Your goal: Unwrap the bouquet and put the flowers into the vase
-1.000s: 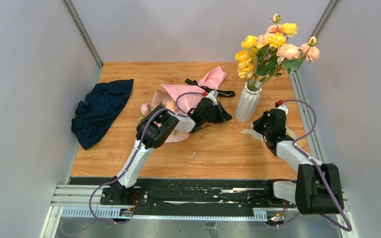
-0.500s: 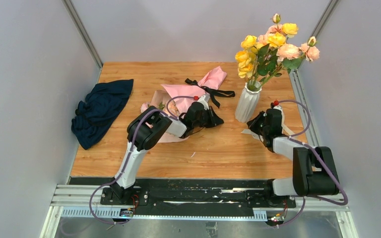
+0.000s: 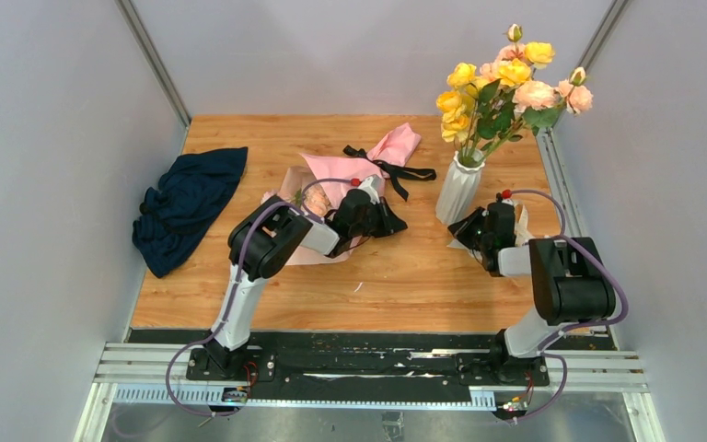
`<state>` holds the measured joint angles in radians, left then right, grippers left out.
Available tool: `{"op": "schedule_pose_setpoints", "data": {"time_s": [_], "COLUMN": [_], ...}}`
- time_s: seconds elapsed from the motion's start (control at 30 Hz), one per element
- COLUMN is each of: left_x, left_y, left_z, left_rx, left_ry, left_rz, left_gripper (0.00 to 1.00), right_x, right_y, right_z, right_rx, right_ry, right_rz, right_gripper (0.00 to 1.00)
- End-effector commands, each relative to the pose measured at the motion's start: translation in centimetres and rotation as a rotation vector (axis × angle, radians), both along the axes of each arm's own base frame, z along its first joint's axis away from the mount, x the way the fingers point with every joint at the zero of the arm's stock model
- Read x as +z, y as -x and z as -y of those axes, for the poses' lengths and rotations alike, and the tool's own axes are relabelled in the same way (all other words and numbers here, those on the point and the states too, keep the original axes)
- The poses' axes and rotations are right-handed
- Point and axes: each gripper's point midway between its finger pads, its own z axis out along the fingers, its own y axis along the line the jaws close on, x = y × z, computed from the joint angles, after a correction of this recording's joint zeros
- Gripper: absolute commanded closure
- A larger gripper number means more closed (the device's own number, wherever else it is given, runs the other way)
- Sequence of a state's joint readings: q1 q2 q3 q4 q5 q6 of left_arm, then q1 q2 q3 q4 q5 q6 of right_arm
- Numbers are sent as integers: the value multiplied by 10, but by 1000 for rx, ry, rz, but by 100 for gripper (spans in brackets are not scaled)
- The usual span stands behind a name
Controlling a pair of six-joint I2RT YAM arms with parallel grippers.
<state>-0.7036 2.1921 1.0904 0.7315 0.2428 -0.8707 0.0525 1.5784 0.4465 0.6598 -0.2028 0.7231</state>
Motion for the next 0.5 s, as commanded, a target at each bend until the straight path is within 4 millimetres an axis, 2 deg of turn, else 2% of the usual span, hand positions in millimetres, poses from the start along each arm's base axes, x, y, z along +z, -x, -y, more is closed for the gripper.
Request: {"op": "schedule_pose_setpoints", "data": {"time_s": [0.0,0.47], "left_x": [-15,-10], "left_y": [3,3], "left_z": [-16,-15], "left_rx": [12,6], "left_ry": [-63,-55], "left_rz": [-27,-25], "left_gripper": [100,100], "right_x": [-4,-9], "right_y": [-6,-25], "right_z": [-7,-3], "right_rx": [6,-9], "right_ry": [-22,10], "right_rz": [-4,-10], "right_gripper": [100,100]}}
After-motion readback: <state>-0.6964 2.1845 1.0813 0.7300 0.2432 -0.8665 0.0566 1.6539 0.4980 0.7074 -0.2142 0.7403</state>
